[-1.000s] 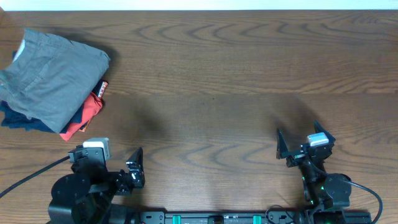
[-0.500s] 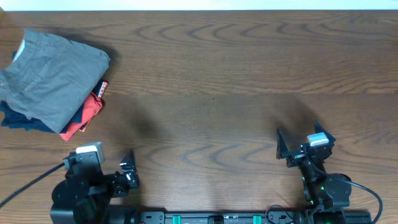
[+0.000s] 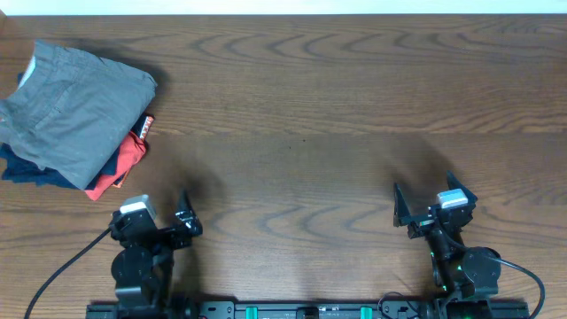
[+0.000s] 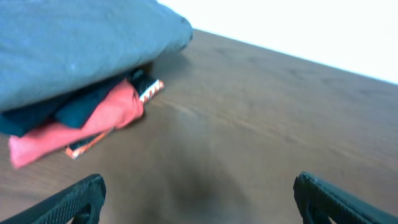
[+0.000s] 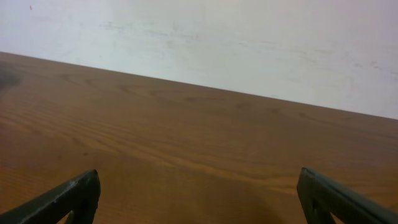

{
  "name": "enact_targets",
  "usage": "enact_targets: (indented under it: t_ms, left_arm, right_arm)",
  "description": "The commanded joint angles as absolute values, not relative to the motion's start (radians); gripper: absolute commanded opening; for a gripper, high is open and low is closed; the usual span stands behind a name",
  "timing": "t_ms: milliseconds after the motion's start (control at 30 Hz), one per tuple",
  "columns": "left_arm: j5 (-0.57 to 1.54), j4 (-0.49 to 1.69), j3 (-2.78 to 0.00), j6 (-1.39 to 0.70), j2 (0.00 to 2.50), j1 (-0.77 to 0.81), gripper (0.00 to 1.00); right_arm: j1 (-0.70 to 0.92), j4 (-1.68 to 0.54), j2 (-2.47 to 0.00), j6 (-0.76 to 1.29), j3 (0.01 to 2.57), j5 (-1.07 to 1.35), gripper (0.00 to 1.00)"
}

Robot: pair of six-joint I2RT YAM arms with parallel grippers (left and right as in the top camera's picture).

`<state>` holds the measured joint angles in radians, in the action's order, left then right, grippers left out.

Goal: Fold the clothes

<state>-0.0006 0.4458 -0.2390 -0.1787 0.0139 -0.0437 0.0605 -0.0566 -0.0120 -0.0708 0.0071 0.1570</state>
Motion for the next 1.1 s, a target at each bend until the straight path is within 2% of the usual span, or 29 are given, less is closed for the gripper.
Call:
enact_targets:
  t_ms: [0,267,1067]
  left_arm:
    - [-0.009,0.357,-0.172,-0.169,0.002,-0.049,0.98]
    - [-0.009,0.068,-0.002,-0.169,0.002,-0.049,0.98]
    - [-0.012,0.07,-0.004,-0.169,0.004,-0.027,0.98]
  right_arm:
    - [0.082,-0.06,-0.006,-0.084,0.006,0.165,0.99]
    - [0.082,-0.06,-0.006,-0.084,0.006,0.165,0.99]
    - [0.082,-0.06,-0.006,-0.084,0.006,0.165,0.99]
